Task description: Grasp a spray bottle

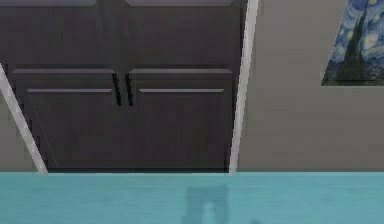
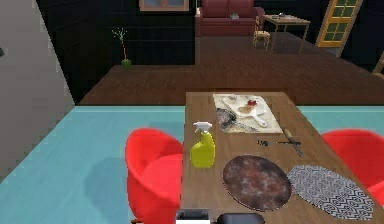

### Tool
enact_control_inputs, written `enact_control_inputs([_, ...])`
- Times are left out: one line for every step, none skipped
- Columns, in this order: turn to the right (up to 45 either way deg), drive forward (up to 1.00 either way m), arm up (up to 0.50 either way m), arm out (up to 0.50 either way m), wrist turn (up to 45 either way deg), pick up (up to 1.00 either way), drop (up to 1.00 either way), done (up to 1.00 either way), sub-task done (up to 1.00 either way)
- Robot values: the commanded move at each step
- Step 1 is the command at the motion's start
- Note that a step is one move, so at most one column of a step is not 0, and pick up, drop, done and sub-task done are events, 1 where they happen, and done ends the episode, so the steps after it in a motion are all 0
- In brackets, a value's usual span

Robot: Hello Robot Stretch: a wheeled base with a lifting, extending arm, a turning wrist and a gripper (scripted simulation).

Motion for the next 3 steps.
enact_control_inputs([0.0,0.00,0.00,0.34,0.0,0.00,0.00,0.00,0.00])
enact_control_inputs([0.0,0.00,0.00,0.00,45.0,0.00,0.00,0.00,0.00])
enact_control_inputs([0.0,0.00,0.00,0.00,45.0,0.00,0.00,0.00,0.00])
